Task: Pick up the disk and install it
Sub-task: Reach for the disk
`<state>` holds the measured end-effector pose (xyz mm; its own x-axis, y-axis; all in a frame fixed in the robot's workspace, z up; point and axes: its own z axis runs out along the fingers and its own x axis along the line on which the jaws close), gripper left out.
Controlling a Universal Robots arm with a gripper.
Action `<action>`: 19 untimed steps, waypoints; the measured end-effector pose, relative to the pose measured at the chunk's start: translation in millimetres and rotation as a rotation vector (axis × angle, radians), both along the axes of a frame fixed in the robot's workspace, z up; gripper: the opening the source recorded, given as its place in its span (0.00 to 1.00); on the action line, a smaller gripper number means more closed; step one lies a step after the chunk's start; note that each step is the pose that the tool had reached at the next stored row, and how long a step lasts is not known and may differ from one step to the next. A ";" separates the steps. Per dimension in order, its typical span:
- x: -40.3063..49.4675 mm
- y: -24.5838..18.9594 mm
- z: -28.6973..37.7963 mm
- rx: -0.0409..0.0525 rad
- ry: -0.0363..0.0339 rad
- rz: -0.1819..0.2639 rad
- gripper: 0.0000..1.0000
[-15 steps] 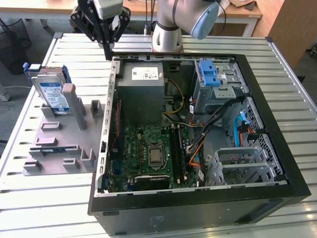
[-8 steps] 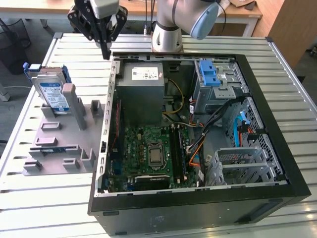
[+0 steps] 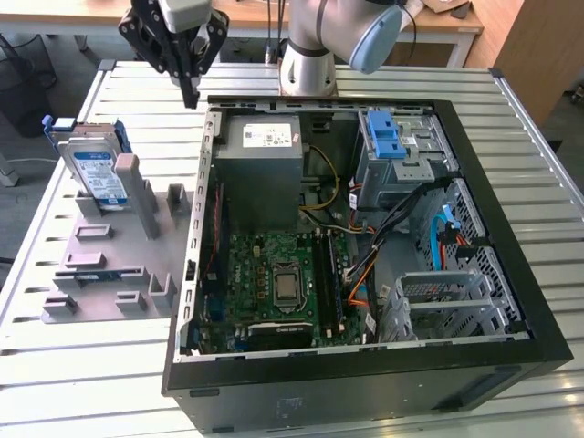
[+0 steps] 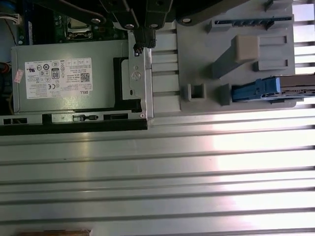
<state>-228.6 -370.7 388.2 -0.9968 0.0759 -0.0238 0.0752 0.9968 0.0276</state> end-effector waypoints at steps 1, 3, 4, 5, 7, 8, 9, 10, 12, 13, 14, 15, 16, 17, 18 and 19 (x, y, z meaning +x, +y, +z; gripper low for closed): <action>-0.9 0.4 0.0 0.0000 0.0001 0.000 0.11; -2.7 1.1 -0.1 0.0000 0.0002 0.000 0.11; -3.6 1.5 -0.2 0.0000 0.0002 0.000 0.11; -4.6 1.9 -0.2 0.0000 0.0003 0.000 0.11; -6.5 2.6 -0.3 0.0000 0.0004 0.000 0.11; -7.5 3.0 -0.4 0.0000 0.0003 0.000 0.11; -8.4 3.4 -0.4 0.0000 0.0004 0.000 0.11; -9.4 3.8 -0.5 0.0000 0.0004 0.000 0.11; -11.3 4.5 -0.6 0.0001 0.0005 0.000 0.11; -12.3 4.9 -0.6 0.0000 0.0006 0.000 0.11; -13.2 5.3 -0.7 0.0000 0.0006 0.000 0.11; -14.2 5.7 -0.8 0.0000 0.0006 0.000 0.11; -15.1 6.0 -0.8 0.0000 0.0007 0.000 0.11; -16.1 6.4 -0.9 0.0000 0.0008 0.000 0.11; -17.0 6.8 -0.9 0.0000 0.0008 0.000 0.11; -17.9 7.2 -1.0 0.0000 0.0009 0.000 0.11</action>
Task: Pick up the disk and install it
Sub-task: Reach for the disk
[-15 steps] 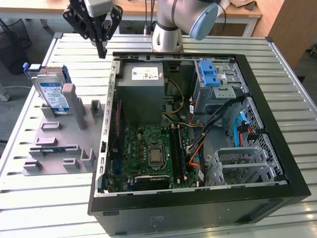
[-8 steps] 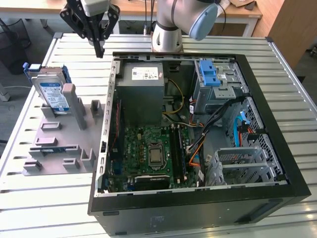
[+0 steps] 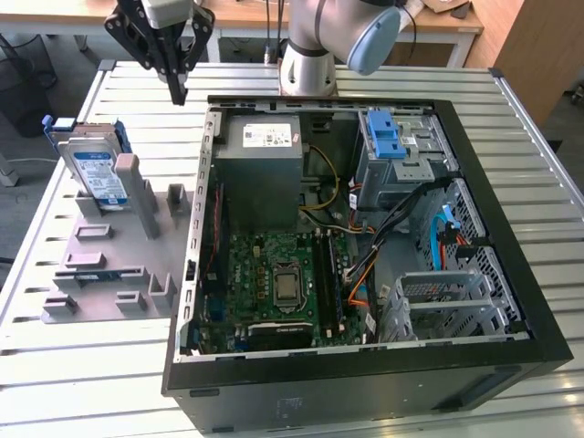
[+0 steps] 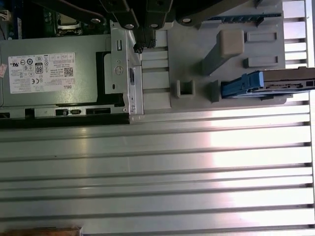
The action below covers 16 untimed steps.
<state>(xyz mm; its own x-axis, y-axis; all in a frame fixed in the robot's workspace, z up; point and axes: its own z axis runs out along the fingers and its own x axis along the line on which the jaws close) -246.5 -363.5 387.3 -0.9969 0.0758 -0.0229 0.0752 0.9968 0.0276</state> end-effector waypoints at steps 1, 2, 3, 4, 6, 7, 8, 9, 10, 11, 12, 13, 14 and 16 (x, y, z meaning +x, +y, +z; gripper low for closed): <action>-0.9 0.4 0.0 0.0000 0.0000 0.000 0.11; -1.9 0.8 -0.1 -0.0001 0.0001 0.000 0.11; -2.9 1.1 -0.2 0.0000 0.0001 0.000 0.11; -3.7 1.5 -0.2 0.0000 0.0002 0.000 0.11; -5.6 2.2 -0.3 0.0000 0.0003 0.000 0.11; -6.5 2.5 -0.4 0.0000 0.0004 0.000 0.11; -7.4 2.9 -0.4 0.0000 0.0004 0.000 0.11; -8.4 3.2 -0.5 0.0001 0.0004 0.000 0.11; -9.3 3.6 -0.5 0.0000 0.0005 0.000 0.11; -10.3 4.0 -0.6 0.0000 0.0006 0.000 0.11; -11.2 4.3 -0.7 0.0000 0.0007 0.000 0.11; -12.1 4.7 -0.7 0.0000 0.0007 0.000 0.11; -13.0 5.0 -0.8 0.0000 0.0008 0.000 0.11; -14.8 5.7 -0.9 0.0000 0.0009 0.000 0.11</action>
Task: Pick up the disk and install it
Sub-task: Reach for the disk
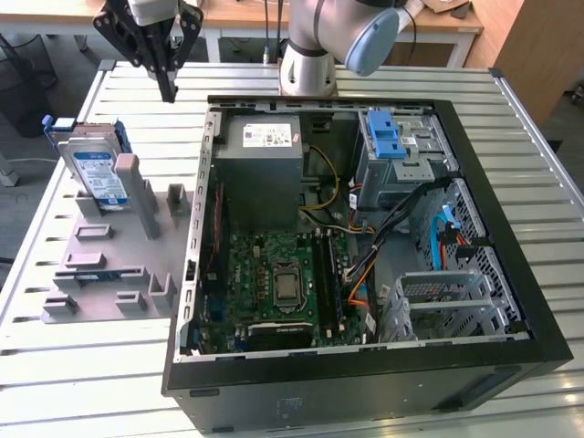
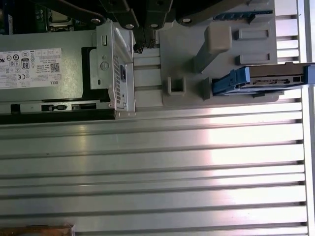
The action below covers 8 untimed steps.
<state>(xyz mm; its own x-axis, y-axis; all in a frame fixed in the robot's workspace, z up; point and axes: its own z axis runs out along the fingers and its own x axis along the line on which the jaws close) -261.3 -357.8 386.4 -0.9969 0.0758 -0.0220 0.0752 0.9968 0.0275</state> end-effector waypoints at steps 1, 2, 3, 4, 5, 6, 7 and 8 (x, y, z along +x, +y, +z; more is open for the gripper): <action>-0.9 0.3 0.0 0.0000 0.0000 0.000 0.11; -1.8 0.7 -0.1 0.0000 0.0001 0.000 0.11; -2.7 1.0 -0.2 0.0000 0.0002 0.000 0.11; -3.6 1.3 -0.2 0.0000 0.0003 0.000 0.11; -4.6 1.7 -0.3 0.0000 0.0003 0.000 0.11; -5.4 2.1 -0.3 0.0000 0.0004 0.000 0.11; -6.3 2.4 -0.4 0.0000 0.0004 0.000 0.11; -7.2 2.8 -0.5 0.0000 0.0005 0.000 0.11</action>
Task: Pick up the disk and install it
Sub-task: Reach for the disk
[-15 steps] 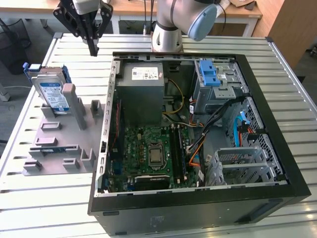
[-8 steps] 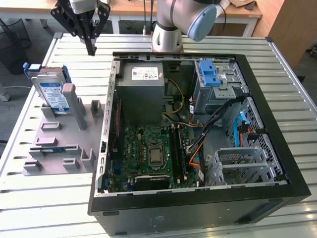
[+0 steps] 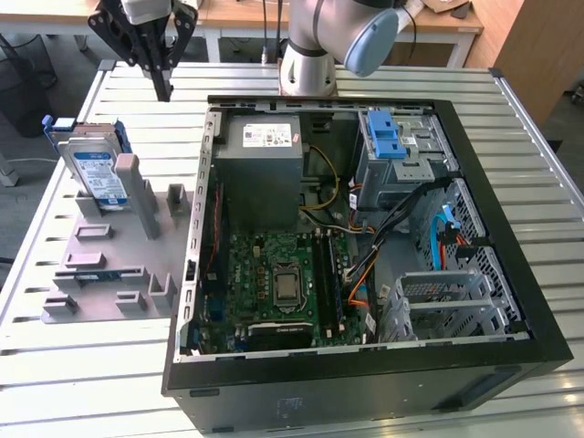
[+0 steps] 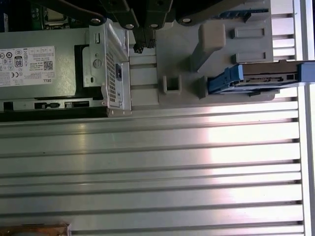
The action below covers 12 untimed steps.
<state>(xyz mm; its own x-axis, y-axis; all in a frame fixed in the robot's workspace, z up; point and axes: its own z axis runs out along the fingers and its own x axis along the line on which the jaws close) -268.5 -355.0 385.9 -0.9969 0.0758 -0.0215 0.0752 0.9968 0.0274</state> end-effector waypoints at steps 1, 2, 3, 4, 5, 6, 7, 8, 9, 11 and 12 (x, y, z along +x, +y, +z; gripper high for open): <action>-0.9 0.3 0.0 0.0000 0.0001 0.000 0.11; -1.9 0.7 -0.1 0.0000 0.0002 0.000 0.11; -2.8 1.0 -0.2 0.0000 0.0002 0.000 0.11; -3.8 1.3 -0.2 0.0000 0.0004 0.000 0.11; -4.8 1.7 -0.2 0.0000 0.0005 0.000 0.11; -5.7 2.0 -0.3 0.0000 0.0006 0.000 0.11; -6.7 2.4 -0.4 0.0000 0.0007 0.000 0.11; -7.7 2.7 -0.4 0.0000 0.0008 0.000 0.11; -8.7 3.0 -0.4 -0.0001 0.0009 0.000 0.11; -10.7 3.7 -0.6 0.0000 0.0010 0.000 0.11; -11.7 4.0 -0.6 0.0000 0.0012 0.000 0.11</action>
